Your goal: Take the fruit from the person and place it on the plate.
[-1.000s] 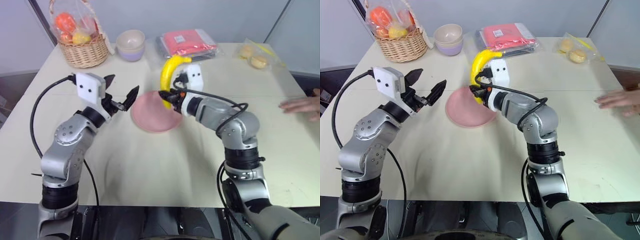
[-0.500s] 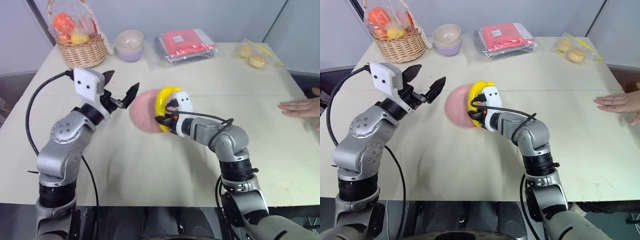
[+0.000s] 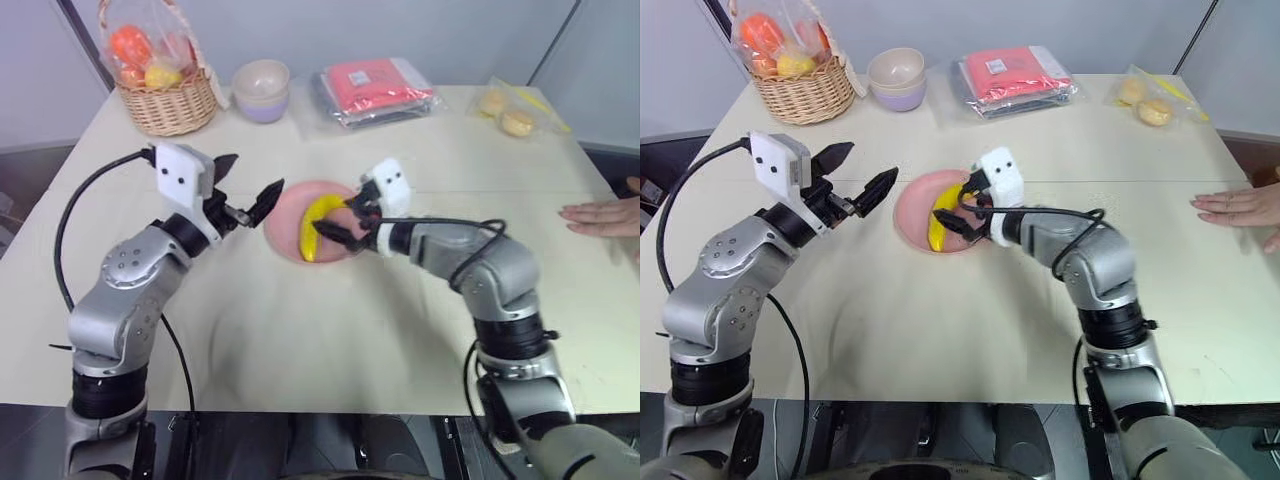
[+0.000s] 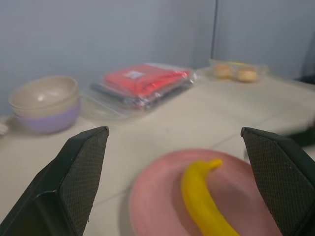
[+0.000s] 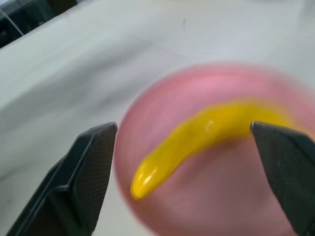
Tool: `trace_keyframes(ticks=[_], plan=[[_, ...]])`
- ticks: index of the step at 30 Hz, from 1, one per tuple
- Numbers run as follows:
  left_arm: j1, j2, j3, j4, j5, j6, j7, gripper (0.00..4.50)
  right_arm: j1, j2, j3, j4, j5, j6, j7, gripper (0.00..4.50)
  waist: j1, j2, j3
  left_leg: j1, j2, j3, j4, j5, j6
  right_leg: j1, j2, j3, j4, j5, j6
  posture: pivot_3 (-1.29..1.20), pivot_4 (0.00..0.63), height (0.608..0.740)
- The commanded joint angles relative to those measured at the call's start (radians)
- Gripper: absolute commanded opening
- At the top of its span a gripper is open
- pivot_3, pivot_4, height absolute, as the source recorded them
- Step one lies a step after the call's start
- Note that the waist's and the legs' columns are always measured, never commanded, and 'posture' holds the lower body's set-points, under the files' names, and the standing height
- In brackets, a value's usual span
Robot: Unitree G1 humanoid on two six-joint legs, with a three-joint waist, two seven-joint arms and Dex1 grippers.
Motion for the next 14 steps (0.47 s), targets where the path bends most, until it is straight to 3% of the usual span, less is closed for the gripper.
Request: trace_keyframes(ticks=[1, 8, 14], plan=[[0.002, 0.028, 0.038, -0.049, -0.054, 0.034, -0.021, 4.50, 0.039, -0.147, -0.108, -0.133, 0.040, -0.103, 0.162, 4.43, 0.004, 0.000, 0.000, 0.000, 0.000, 0.000, 0.000, 0.000, 0.000, 0.000, 0.000, 0.000, 0.000, 0.000, 0.000, 0.00, 0.150, 0.740], [0.024, 0.091, 0.066, -0.076, -0.146, 0.122, -0.059, 4.50, 0.263, -0.370, -0.349, -0.239, 0.146, -0.163, 0.353, 4.43, 0.002, 0.000, 0.000, 0.001, 0.001, 0.000, 0.000, -0.003, 0.006, 0.002, 0.000, 0.000, -0.001, 0.000, 0.000, 0.00, 0.150, 0.740], [0.017, 0.105, 0.082, -0.076, -0.191, 0.153, -0.050, 4.50, 0.425, -0.422, -0.496, -0.260, 0.165, -0.205, 0.383, 4.43, 0.004, 0.000, 0.000, 0.001, 0.001, 0.000, 0.001, -0.004, 0.006, 0.003, 0.000, 0.000, 0.000, 0.000, 0.000, 0.00, 0.150, 0.740]])
